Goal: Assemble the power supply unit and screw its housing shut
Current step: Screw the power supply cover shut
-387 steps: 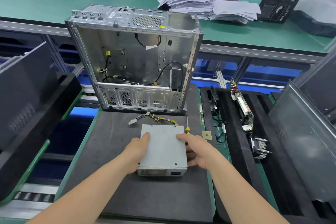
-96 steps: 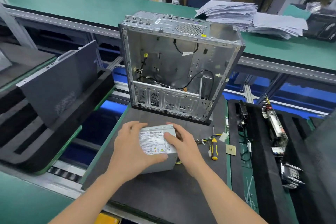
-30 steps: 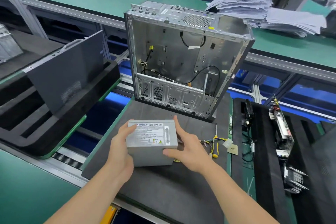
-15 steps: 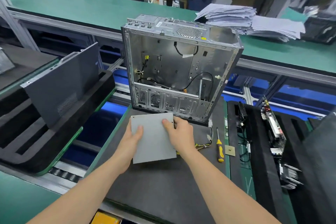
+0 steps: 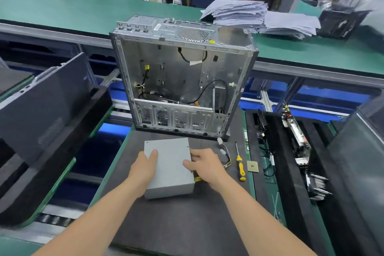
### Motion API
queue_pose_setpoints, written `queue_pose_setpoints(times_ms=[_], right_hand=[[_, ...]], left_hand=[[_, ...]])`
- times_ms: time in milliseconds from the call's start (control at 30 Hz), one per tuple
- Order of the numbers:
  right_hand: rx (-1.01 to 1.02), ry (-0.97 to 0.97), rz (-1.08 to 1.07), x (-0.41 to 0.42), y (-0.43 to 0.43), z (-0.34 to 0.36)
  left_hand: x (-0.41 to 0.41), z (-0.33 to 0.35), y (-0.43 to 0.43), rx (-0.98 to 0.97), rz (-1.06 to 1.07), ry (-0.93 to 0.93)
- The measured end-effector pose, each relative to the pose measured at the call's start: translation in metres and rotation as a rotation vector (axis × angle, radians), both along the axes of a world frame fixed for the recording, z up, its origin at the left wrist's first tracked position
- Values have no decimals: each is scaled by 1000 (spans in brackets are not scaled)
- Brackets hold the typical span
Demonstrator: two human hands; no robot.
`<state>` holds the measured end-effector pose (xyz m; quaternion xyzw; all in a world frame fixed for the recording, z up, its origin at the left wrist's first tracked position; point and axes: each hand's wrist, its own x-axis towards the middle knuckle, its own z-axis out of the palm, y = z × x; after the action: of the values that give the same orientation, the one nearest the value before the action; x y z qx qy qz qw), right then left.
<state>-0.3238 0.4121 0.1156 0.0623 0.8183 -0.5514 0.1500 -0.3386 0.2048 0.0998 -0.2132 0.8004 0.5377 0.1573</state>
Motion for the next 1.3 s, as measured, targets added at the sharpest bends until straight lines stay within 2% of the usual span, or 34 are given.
queue_pose_setpoints(times_ms=[200,367,533,700,833,933,1000,1100,1167,1200,1300], right_hand=[[138,41,-121,-5,-13,-3],[101,-27,-186,-10,-13,-2],[200,-13,-4,-18,-6,7],[460,39,146,-19,-8,15],[464,42,174,-16,-7,17],[461,49,245,-17,-8,25],[500,48,336,-19,-10,30],[556,35,380,-19,-13,30],[533,83,297,-15,-14,24],[515,150,185,-11,-14,21],[589,378,-320,-1,-3,12]], left_hand=[[3,2,9,-18,59,7],[9,1,14,27,120,2],[20,1,7,263,200,-1],[16,7,-2,243,194,-21],[19,8,1,206,201,-20],[25,10,-12,249,119,-109],[26,15,-29,141,-58,-168],[14,21,-49,-138,-247,-115],[3,28,-47,-158,-338,-30],[-2,31,-43,-160,-390,5],[-19,38,-30,-169,-501,75]])
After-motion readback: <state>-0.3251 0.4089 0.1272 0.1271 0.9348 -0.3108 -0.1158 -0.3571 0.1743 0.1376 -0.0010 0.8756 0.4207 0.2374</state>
